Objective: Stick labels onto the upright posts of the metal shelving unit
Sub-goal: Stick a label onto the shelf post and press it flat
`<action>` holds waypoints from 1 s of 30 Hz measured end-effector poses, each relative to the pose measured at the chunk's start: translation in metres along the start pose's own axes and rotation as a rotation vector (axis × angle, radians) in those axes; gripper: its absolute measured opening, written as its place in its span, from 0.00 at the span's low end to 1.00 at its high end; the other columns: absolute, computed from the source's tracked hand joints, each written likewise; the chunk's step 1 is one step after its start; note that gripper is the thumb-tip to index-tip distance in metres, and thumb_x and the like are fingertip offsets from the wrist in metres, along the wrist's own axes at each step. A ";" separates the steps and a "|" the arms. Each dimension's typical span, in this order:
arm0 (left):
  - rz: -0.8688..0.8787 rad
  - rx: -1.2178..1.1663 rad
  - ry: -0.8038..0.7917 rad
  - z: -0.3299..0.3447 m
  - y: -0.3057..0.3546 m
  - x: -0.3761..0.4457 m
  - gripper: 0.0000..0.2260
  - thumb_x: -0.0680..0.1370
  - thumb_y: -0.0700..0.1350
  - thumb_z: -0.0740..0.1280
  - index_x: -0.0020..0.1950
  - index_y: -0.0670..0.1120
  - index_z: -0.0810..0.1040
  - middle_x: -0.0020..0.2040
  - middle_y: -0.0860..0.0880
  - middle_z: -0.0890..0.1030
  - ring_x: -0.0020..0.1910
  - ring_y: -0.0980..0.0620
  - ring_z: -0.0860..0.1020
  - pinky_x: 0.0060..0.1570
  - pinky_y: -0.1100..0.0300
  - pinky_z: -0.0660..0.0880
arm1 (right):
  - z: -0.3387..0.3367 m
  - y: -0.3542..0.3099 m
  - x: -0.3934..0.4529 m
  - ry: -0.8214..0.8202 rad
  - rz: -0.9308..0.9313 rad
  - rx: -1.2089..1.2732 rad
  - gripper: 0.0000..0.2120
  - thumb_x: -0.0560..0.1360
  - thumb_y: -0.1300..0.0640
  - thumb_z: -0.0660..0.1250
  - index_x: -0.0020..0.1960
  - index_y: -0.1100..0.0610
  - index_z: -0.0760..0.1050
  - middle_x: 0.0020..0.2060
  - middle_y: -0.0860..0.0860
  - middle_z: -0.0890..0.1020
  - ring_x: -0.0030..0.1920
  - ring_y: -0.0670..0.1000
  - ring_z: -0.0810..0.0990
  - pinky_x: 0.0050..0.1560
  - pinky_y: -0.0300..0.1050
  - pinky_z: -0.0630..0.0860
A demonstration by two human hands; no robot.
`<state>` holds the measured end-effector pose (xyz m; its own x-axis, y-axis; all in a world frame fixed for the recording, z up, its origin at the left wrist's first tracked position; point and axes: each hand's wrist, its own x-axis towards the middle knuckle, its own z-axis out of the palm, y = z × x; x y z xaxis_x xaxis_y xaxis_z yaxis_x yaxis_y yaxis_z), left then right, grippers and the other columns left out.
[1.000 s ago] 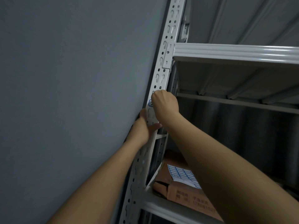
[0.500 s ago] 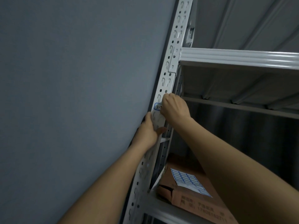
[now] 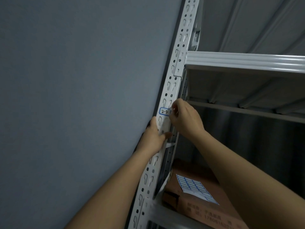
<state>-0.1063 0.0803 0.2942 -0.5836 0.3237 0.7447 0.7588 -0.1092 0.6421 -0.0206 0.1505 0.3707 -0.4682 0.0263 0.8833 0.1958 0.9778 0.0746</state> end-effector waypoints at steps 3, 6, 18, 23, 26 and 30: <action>0.011 0.002 0.003 0.000 -0.001 0.000 0.28 0.75 0.49 0.69 0.71 0.49 0.61 0.66 0.48 0.73 0.60 0.47 0.75 0.55 0.52 0.75 | 0.002 0.003 -0.005 0.046 0.015 0.080 0.10 0.78 0.54 0.64 0.57 0.57 0.73 0.51 0.51 0.79 0.48 0.50 0.78 0.50 0.51 0.79; 0.007 -0.011 0.003 0.000 -0.001 0.000 0.28 0.75 0.49 0.69 0.71 0.50 0.61 0.66 0.47 0.73 0.61 0.46 0.74 0.57 0.50 0.75 | 0.002 0.004 -0.006 0.065 -0.014 0.013 0.12 0.79 0.53 0.64 0.61 0.55 0.76 0.52 0.51 0.80 0.51 0.50 0.78 0.52 0.51 0.78; -0.014 0.033 -0.001 -0.001 0.001 -0.001 0.29 0.75 0.52 0.69 0.71 0.48 0.59 0.66 0.44 0.73 0.61 0.43 0.74 0.55 0.47 0.75 | 0.003 -0.015 -0.001 -0.003 -0.093 -0.397 0.09 0.78 0.60 0.66 0.56 0.61 0.72 0.54 0.56 0.78 0.53 0.54 0.75 0.49 0.47 0.77; -0.022 0.049 -0.006 -0.001 0.004 -0.002 0.30 0.76 0.51 0.68 0.72 0.47 0.58 0.68 0.43 0.72 0.63 0.43 0.73 0.55 0.50 0.73 | 0.005 -0.019 -0.005 0.005 -0.113 -0.488 0.10 0.79 0.60 0.63 0.58 0.61 0.68 0.57 0.57 0.75 0.57 0.55 0.71 0.50 0.45 0.70; -0.023 0.050 -0.007 -0.001 0.004 -0.002 0.30 0.76 0.50 0.67 0.73 0.47 0.56 0.69 0.43 0.71 0.61 0.43 0.74 0.53 0.50 0.75 | 0.008 -0.020 -0.007 0.038 -0.083 -0.477 0.09 0.80 0.59 0.61 0.59 0.61 0.68 0.57 0.57 0.75 0.57 0.54 0.70 0.52 0.45 0.70; -0.017 0.012 -0.006 -0.001 0.003 -0.002 0.29 0.76 0.49 0.68 0.73 0.48 0.57 0.68 0.45 0.71 0.62 0.45 0.74 0.56 0.52 0.75 | 0.011 -0.017 -0.008 0.055 -0.049 -0.433 0.09 0.80 0.58 0.61 0.58 0.59 0.68 0.57 0.55 0.74 0.57 0.54 0.70 0.53 0.45 0.70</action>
<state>-0.1031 0.0780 0.2949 -0.5949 0.3313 0.7323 0.7521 -0.0919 0.6526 -0.0302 0.1363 0.3575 -0.4421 -0.0407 0.8960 0.5227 0.8002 0.2942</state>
